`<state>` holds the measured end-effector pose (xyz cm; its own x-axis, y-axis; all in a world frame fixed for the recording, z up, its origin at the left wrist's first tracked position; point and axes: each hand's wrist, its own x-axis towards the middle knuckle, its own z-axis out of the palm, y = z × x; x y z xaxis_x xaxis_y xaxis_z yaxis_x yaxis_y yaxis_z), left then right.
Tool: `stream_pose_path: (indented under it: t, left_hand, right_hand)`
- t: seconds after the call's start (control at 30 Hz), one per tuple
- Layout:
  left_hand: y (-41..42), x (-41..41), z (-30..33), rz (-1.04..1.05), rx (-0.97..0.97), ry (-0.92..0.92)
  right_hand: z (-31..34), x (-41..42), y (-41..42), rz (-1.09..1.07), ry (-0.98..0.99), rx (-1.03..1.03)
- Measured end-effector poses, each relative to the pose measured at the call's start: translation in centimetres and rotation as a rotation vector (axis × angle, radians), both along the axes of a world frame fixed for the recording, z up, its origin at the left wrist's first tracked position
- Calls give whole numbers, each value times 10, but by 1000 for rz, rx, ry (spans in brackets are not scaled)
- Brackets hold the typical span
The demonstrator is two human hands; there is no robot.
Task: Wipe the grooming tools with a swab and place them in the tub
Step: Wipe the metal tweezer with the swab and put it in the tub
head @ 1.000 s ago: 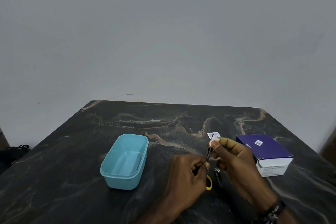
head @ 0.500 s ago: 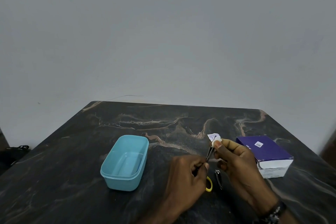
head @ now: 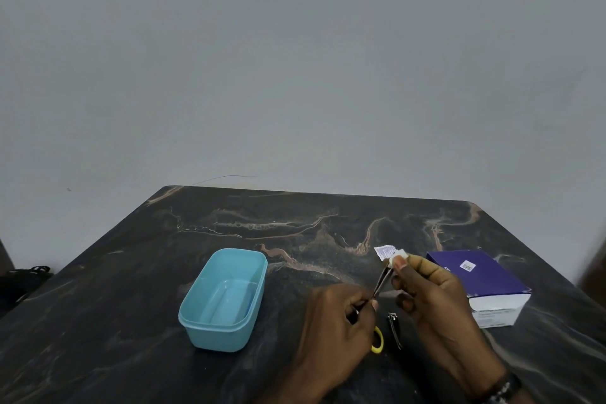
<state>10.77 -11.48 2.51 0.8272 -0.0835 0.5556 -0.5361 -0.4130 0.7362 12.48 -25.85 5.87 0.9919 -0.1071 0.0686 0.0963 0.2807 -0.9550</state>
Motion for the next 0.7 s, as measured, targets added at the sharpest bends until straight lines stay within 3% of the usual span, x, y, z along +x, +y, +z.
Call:
stream_pose_path:
  t: [0.1, 0.3, 0.6, 0.7]
  left_hand:
    - [1, 0, 2, 33, -88, 34]
    - [5, 1, 13, 55, -444, 157]
    - [9, 1, 25, 113, -716, 102]
    - [11, 1, 27, 121, -725, 65]
  right_hand:
    - [2, 0, 0, 25, 36, 11]
    - [2, 1, -1, 104, 79, 23]
    - [-1, -6, 5, 241, 112, -263]
    - [-1, -6, 6, 165, 69, -308]
